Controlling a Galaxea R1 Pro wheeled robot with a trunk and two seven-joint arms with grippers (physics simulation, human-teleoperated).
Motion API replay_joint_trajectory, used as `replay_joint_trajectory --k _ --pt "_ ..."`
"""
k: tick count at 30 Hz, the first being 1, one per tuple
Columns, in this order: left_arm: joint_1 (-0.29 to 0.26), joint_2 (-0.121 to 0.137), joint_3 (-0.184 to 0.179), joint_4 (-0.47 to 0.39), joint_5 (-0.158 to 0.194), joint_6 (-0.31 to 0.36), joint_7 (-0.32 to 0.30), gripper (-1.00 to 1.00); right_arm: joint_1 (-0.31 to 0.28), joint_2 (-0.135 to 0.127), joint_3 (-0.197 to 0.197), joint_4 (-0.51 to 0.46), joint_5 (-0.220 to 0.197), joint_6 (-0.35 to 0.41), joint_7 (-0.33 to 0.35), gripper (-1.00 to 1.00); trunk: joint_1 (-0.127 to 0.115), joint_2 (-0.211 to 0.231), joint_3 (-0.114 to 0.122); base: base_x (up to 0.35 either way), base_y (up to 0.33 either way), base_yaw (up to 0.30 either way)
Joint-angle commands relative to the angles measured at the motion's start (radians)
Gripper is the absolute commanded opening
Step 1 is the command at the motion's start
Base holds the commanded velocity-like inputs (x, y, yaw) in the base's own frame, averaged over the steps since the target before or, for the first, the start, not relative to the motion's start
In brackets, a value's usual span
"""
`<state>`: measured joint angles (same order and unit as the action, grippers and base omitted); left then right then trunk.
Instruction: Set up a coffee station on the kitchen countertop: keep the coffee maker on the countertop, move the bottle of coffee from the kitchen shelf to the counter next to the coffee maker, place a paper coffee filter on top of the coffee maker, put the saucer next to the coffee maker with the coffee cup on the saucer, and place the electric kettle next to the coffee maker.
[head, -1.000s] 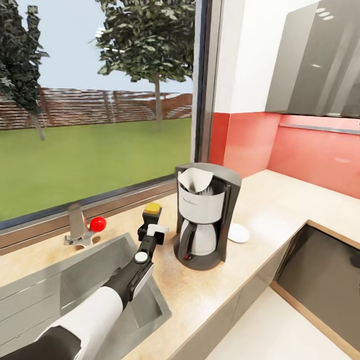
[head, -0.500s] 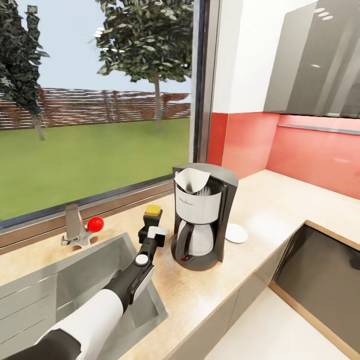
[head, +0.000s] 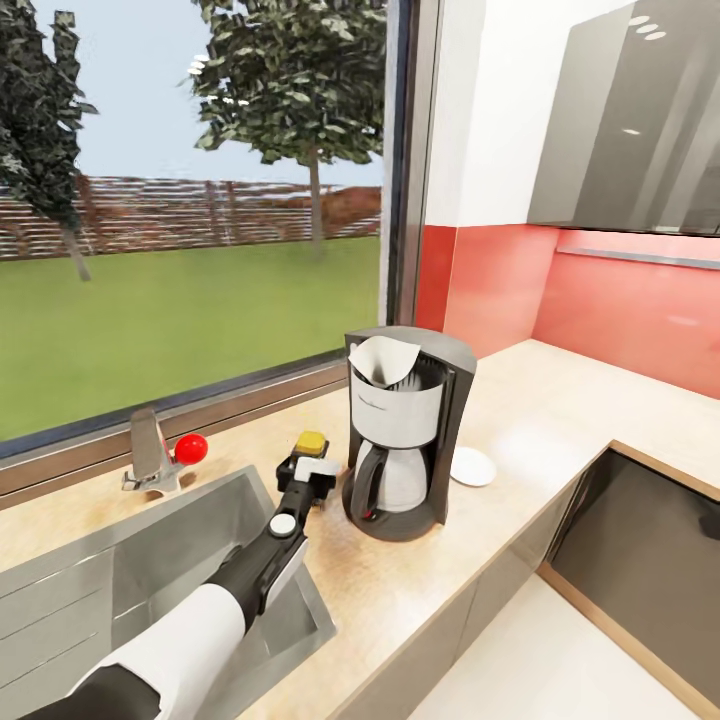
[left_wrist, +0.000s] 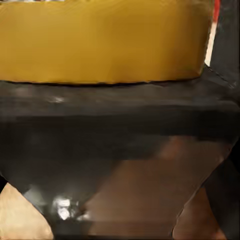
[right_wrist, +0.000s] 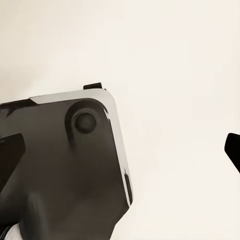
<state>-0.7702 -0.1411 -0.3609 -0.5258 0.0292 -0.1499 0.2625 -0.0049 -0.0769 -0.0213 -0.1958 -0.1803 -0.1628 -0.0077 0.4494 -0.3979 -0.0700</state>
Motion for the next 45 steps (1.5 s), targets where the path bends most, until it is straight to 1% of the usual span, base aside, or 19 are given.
replay_joint_trajectory --k 1,11,18,35,45 --pt "-0.001 0.001 -0.007 0.001 0.003 -0.003 0.009 1.00 -0.001 0.000 -0.002 0.000 -0.004 -0.003 0.000 1.00 0.001 -0.002 -0.002 0.000 0.000 0.000" --pt "0.002 0.003 -0.007 0.002 0.003 -0.005 0.009 1.00 0.000 0.000 -0.002 0.000 -0.004 -0.003 0.000 1.00 0.001 -0.002 -0.002 0.000 0.000 0.000" --pt "0.013 0.003 -0.006 0.001 0.003 -0.030 0.009 1.00 -0.001 0.000 -0.002 0.000 -0.004 -0.003 0.000 1.00 0.001 -0.002 -0.002 0.000 0.000 0.000" --pt "0.014 0.003 -0.004 0.001 0.004 -0.031 0.009 1.00 -0.001 0.000 -0.002 0.000 -0.005 -0.003 0.000 1.00 0.001 -0.002 -0.002 0.000 0.000 0.000" --pt "0.014 0.003 -0.004 0.001 0.004 -0.031 0.009 1.00 -0.001 0.000 -0.002 0.000 -0.005 -0.003 0.000 1.00 0.001 -0.002 -0.002 -0.149 0.000 0.000"
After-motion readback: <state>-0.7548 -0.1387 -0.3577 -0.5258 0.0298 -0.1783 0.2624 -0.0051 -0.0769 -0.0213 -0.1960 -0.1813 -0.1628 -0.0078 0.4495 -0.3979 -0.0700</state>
